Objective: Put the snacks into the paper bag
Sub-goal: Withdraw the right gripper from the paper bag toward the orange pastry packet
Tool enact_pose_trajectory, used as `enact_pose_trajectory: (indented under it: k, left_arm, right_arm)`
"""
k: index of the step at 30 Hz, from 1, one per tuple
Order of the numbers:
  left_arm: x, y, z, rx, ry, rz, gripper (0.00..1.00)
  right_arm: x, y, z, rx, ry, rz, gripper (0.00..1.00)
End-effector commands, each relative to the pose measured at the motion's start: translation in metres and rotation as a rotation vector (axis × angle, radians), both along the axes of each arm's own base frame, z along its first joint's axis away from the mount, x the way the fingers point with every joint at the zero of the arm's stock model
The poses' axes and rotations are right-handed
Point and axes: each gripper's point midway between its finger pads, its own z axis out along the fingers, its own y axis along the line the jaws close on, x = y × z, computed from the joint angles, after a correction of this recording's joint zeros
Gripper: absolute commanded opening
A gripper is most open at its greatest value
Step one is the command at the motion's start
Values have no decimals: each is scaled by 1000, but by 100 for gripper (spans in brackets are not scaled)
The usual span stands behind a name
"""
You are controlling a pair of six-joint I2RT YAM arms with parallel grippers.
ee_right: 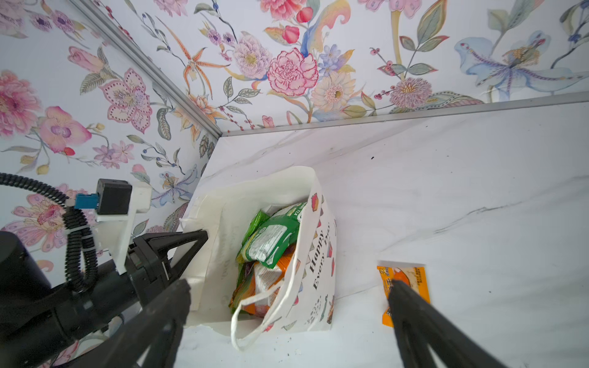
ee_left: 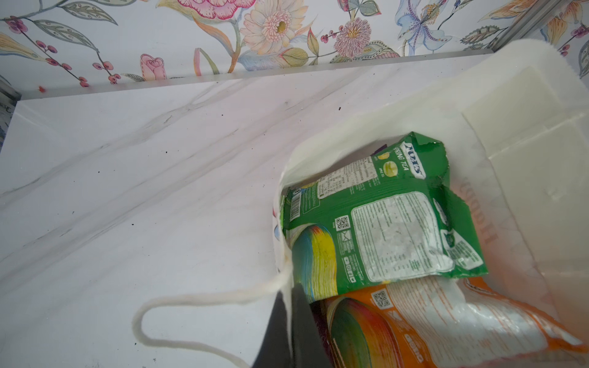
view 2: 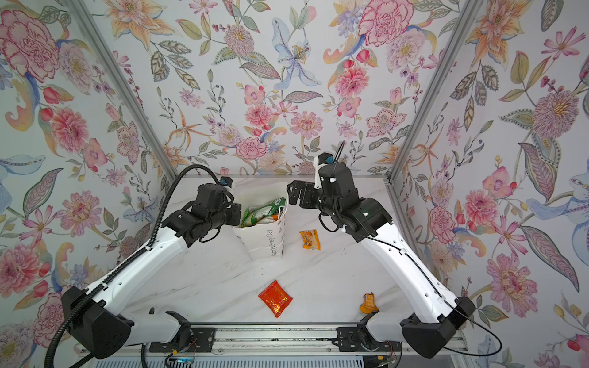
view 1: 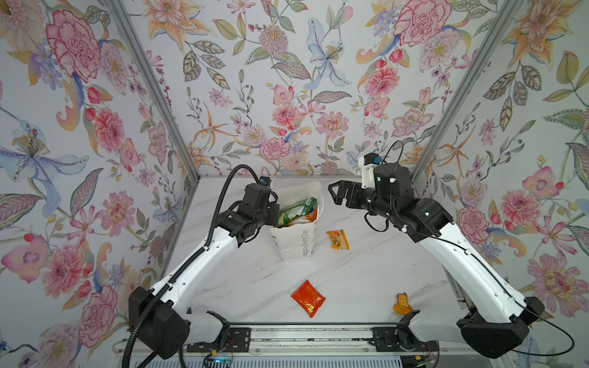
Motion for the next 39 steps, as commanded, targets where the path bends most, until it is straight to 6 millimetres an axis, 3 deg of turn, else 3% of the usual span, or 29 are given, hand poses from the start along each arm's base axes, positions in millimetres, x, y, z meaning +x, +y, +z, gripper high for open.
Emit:
enact_pose_trajectory:
  k: [1,10,18,23,35,39]
  left_arm:
    - [10,7,33,-24,-138,20,0]
    - [10,5,28,-24,-133,9,0]
    - [7,9,32,-25,-145,19,0]
    - [6,9,35,-36,-137,25,0]
    - [0,17,36,-42,-135,52,0]
    - [0,19,38,-50,-141,49,0]
  right_arm:
    - [-4,-31,-15,-33,9,-76,99]
    - [-34,-92,-88,-200,213,-197,99]
    - [-62,-114,-175,-271,441,-270,99]
    - [-78,-112,-222,-316,575,-261,99]
    - [-133,-161,-294,-399,805,-557,99]
    - [-144,-178,-308,-407,829,-651,99]
